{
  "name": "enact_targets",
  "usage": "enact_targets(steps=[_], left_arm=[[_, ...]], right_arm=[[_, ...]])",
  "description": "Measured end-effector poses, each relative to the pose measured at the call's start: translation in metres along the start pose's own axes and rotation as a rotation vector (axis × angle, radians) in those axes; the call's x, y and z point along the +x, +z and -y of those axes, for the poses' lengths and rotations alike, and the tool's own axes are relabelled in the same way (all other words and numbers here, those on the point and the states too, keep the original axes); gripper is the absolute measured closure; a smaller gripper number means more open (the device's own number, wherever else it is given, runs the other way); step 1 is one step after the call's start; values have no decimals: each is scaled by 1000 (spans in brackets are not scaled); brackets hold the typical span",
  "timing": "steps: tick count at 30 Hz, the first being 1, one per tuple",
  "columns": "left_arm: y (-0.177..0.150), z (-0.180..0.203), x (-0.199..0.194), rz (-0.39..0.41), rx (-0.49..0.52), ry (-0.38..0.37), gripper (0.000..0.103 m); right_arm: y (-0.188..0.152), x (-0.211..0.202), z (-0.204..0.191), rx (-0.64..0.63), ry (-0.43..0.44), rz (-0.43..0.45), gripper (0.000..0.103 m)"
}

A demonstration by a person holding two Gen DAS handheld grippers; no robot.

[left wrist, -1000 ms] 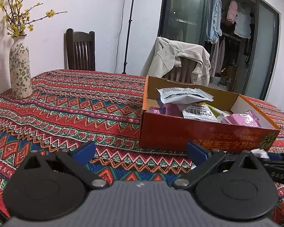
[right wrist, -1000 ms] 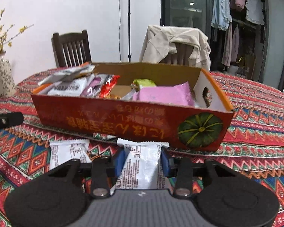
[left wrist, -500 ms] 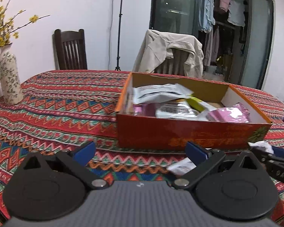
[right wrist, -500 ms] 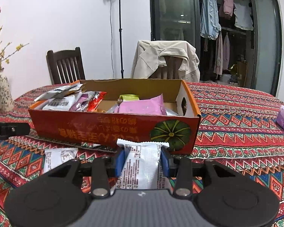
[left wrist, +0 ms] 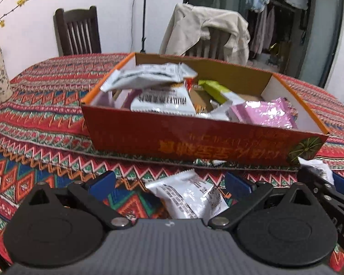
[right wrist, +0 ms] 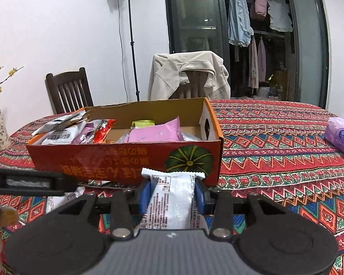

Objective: Organize snacks
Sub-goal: 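Grasp a white packet with the right gripper while the left gripper grasps another white packet, then carry both white packets over the box and open both grippers to drop them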

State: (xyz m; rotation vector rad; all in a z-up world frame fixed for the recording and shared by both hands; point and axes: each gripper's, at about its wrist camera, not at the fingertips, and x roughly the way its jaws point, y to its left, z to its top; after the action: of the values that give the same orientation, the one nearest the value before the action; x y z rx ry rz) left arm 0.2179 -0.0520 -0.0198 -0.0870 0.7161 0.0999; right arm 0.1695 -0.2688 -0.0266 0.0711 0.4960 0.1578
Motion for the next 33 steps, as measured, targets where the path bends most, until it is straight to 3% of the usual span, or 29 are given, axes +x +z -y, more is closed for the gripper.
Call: enact_targets(steps=[6, 8, 12, 20, 26, 33], left_arm=[[-5, 14, 12, -25, 18, 58, 1], [-7, 15, 14, -35, 24, 66, 6], [-11, 12, 13, -36, 22, 59, 26], [-17, -1, -2, -20, 8, -12, 32], [-9, -6, -32, 84, 33, -63, 33], [24, -8, -75, 244, 41, -122, 33]], right_arm=[[-1, 0, -3, -9, 3, -2, 64], [-1, 1, -3, -11, 2, -3, 64], [-2, 2, -4, -16, 4, -7, 64], [-2, -2, -7, -29, 19, 13, 64], [3, -14, -10, -40, 33, 55, 64], [32, -27, -10, -45, 42, 122, 64]])
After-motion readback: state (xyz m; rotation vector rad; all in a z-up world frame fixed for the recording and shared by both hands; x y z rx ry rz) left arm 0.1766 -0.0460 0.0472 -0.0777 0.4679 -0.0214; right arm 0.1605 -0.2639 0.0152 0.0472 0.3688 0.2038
